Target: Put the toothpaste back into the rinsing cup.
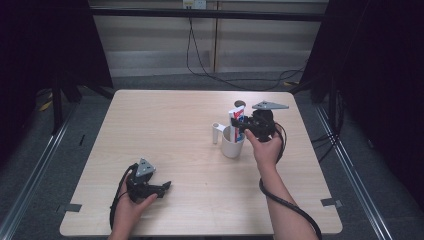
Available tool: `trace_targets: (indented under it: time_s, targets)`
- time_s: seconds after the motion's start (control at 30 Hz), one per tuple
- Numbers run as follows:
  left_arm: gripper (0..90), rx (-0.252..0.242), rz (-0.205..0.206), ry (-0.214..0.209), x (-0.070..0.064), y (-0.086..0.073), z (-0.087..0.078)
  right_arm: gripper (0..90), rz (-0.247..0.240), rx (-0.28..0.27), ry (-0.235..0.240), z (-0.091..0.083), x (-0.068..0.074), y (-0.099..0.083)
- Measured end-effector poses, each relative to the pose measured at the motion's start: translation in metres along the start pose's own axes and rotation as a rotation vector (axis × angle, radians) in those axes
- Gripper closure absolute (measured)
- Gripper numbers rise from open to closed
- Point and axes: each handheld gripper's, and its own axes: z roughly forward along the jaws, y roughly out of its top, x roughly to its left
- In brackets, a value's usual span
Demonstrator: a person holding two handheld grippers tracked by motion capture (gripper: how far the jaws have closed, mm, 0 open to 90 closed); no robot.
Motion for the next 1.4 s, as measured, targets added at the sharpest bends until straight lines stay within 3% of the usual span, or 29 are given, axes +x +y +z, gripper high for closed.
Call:
trace_targets:
  time_s: [0.5, 1.07, 1.4]
  targets:
    - [17.8, 0.0, 0.002, 0.002, 0.0, 0.0, 0.0, 63.5, 0.003, -0.006, -0.01, 0.002, -0.002, -0.01]
    - [17.8, 0.0, 0.001, 0.003, 0.0, 0.0, 0.0, 62.4, -0.035, 0.009, -0.021, 0.004, 0.002, -0.018]
    - [17.8, 0.0, 0.001, 0.001, 0.0, 0.0, 0.0, 61.5, -0.034, 0.016, -0.021, 0.004, 0.002, -0.023]
